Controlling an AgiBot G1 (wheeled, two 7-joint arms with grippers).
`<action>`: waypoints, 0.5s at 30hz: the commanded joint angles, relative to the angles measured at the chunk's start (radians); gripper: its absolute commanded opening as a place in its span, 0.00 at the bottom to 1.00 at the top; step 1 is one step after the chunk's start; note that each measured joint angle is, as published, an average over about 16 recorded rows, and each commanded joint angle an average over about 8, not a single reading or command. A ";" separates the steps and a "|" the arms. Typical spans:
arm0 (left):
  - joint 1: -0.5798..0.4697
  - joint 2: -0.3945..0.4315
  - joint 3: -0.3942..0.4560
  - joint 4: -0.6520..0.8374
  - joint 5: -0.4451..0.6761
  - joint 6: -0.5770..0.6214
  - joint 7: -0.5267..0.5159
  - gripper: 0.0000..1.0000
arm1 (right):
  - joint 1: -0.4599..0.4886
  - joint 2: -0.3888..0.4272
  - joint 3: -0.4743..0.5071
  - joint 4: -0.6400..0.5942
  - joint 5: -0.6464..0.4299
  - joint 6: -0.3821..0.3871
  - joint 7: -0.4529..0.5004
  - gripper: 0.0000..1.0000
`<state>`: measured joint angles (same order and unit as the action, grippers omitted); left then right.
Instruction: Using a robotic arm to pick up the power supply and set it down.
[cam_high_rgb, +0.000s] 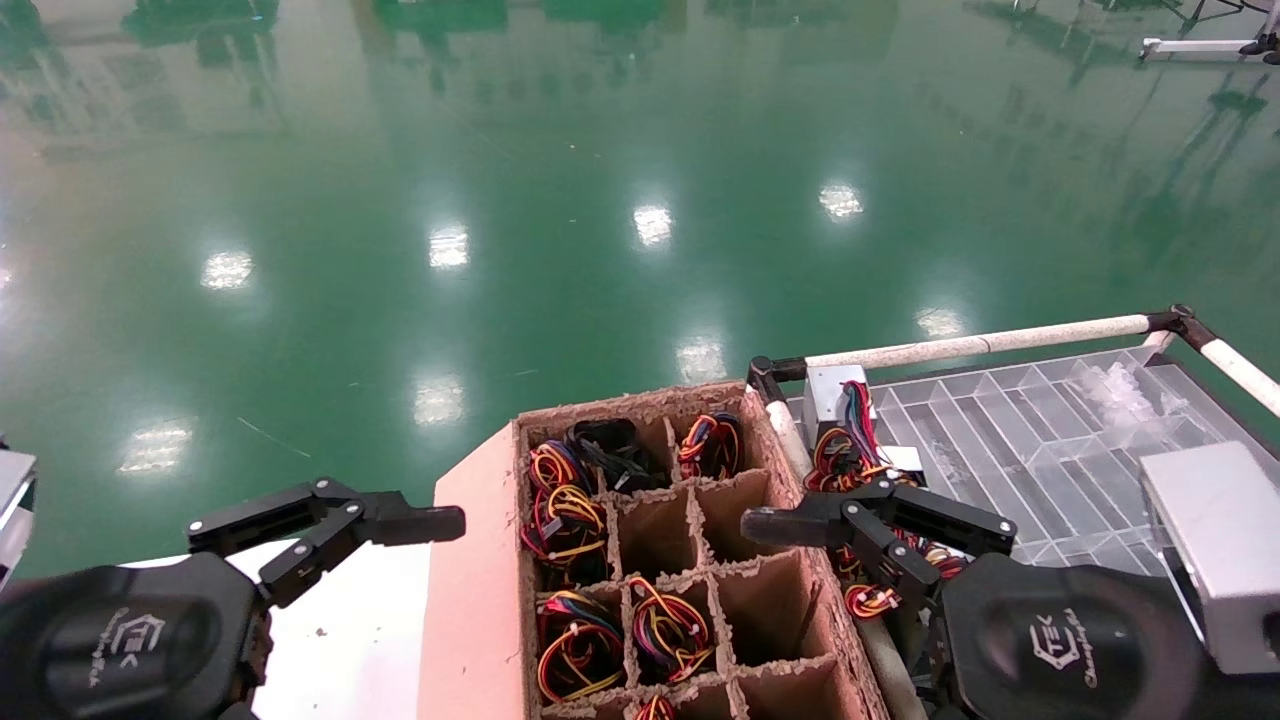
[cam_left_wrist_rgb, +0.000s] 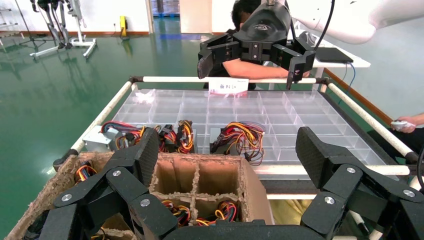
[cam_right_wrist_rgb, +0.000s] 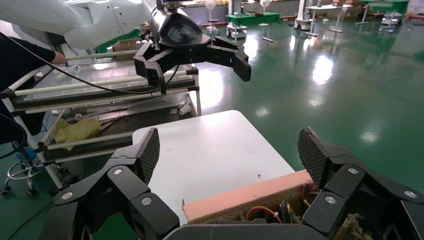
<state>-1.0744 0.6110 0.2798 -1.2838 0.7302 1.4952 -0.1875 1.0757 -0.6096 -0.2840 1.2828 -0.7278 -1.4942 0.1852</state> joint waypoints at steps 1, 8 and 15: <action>0.000 0.000 0.000 0.000 0.000 0.000 0.000 1.00 | 0.000 0.000 0.000 0.000 0.000 0.000 0.000 1.00; 0.000 0.000 0.000 0.000 0.000 0.000 0.000 1.00 | 0.000 0.000 0.000 0.000 0.000 0.000 0.000 1.00; 0.000 0.000 0.000 0.000 0.000 0.000 0.000 1.00 | 0.000 0.000 0.000 0.000 0.000 0.000 0.000 1.00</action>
<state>-1.0744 0.6110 0.2798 -1.2838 0.7302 1.4952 -0.1875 1.0757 -0.6096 -0.2840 1.2828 -0.7278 -1.4942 0.1852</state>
